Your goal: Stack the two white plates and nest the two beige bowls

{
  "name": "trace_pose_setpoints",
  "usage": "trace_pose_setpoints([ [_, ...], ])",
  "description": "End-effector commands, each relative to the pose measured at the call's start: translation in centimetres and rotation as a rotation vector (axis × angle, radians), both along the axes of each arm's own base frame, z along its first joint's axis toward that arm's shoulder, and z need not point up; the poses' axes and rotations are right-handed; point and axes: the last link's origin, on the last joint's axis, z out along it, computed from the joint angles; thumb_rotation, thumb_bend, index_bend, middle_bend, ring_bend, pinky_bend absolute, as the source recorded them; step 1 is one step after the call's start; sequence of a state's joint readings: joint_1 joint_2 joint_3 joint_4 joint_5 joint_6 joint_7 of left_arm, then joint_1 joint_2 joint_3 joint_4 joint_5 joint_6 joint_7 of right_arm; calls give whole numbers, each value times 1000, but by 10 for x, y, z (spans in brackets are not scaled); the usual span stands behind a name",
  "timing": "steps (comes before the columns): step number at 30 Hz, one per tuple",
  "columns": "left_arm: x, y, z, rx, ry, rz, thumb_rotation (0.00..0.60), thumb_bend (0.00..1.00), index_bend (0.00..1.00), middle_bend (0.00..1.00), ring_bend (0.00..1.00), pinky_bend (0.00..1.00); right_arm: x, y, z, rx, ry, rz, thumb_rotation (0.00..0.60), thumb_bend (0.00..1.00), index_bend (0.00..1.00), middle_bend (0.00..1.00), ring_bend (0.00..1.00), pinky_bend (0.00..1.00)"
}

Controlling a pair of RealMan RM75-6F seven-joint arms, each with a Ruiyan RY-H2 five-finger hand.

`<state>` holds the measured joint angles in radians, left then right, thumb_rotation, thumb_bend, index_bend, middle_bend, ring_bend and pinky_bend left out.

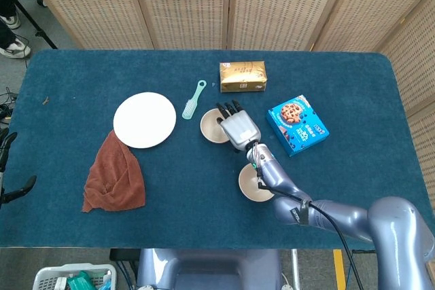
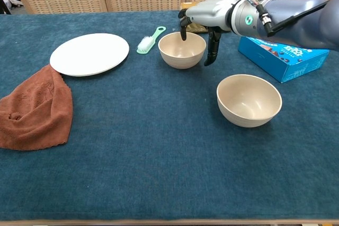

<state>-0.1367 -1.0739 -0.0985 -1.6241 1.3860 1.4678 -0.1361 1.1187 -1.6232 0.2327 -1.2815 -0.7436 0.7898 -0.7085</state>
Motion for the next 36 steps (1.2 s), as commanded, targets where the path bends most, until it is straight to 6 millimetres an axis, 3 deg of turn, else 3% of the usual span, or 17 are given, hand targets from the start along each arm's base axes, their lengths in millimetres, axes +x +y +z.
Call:
trace_pose_setpoints([
  [1, 0, 1, 0, 3, -4, 2, 600, 266, 0, 0, 0, 0, -3, -5, -11, -5, -26, -10, 600, 203, 346, 0, 0, 0],
  [5, -1, 1, -1, -2, -8, 4, 600, 267, 0, 0, 0, 0, -6, -10, -18, -6, -23, -1, 600, 275, 366, 0, 0, 0],
  [8, -2, 2, 0, 3, -9, 8, 600, 267, 0, 0, 0, 0, -6, -12, -22, -3, -41, -6, 600, 382, 401, 3, 0, 0],
  [13, -4, 2, 0, 3, -11, 16, 600, 267, 0, 0, 0, 0, -7, -12, -27, 1, -54, 9, 600, 521, 511, 23, 0, 0],
  [19, -4, 2, 0, 0, -10, 17, 600, 266, 0, 0, 0, 0, -10, -11, -28, -11, -69, 31, 600, 529, 603, 50, 0, 0],
  [24, -5, 3, -1, -3, -12, 19, 600, 267, 0, 0, 0, 0, -12, -9, -20, -34, -92, 63, 600, 530, 618, 67, 0, 0],
  [36, -2, 2, -6, -26, -11, 7, 600, 266, 0, 0, 0, 0, -26, 1, 23, -87, -183, 123, 600, 530, 634, 80, 0, 0],
])
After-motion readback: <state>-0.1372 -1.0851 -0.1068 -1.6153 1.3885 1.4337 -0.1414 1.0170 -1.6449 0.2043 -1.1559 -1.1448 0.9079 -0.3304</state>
